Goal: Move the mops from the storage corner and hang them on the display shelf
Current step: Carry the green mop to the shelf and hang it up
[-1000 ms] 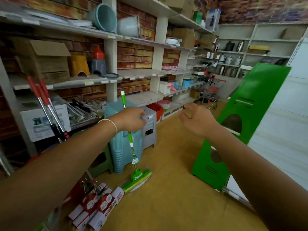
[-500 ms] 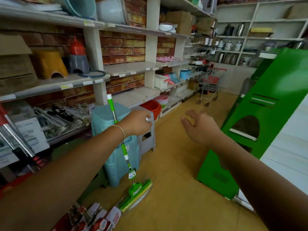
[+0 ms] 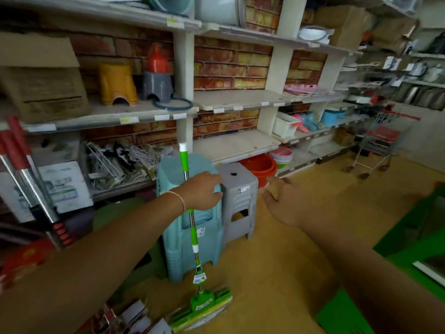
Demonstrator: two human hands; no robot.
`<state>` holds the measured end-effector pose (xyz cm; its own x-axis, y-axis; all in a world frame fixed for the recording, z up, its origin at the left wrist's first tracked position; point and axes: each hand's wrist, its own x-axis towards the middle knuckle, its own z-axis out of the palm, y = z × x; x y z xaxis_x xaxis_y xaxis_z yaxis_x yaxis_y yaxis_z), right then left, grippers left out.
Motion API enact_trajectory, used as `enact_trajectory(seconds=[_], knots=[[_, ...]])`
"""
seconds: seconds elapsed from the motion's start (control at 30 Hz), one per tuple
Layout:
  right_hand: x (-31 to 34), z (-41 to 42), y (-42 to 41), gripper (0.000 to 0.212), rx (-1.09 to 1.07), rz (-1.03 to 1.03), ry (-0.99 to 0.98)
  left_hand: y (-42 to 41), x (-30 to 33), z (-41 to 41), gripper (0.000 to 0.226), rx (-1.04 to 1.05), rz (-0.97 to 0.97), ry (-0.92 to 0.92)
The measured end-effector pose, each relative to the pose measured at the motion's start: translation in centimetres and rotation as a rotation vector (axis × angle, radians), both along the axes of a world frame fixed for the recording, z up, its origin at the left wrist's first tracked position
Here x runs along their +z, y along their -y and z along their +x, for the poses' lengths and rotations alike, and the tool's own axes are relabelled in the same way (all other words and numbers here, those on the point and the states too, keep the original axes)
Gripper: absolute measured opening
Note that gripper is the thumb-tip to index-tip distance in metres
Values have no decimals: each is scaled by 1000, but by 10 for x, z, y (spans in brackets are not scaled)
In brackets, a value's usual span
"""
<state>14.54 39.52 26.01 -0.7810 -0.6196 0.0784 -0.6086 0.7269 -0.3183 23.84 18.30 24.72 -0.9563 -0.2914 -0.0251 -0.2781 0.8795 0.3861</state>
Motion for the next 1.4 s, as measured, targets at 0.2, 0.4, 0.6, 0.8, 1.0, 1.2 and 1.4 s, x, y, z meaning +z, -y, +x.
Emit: enact_trajectory(seconds=[0.2,0.4,0.6,0.8,1.0,1.2,1.4], knots=[[-37,-78,75,59,92,15,26,73,-44,-55,48,117,29,61],[-53,-142,172,50,150,55,45,171,-72,-107,39,222,35,109],[-79,-188,269,59,244,48,174,240,-92,-134,49,333,98,148],[-115,-211,357,56,292,-18,309,271,-121,-128,42,433,133,139],[-152,-239,425,63,262,-21,428,272,-140,-120,37,530,196,172],[-174,-269,462,88,241,-176,690,252,-146,-120,34,678,199,205],[-185,-274,448,42,415,-237,718,210,-147,-152,37,787,145,229]])
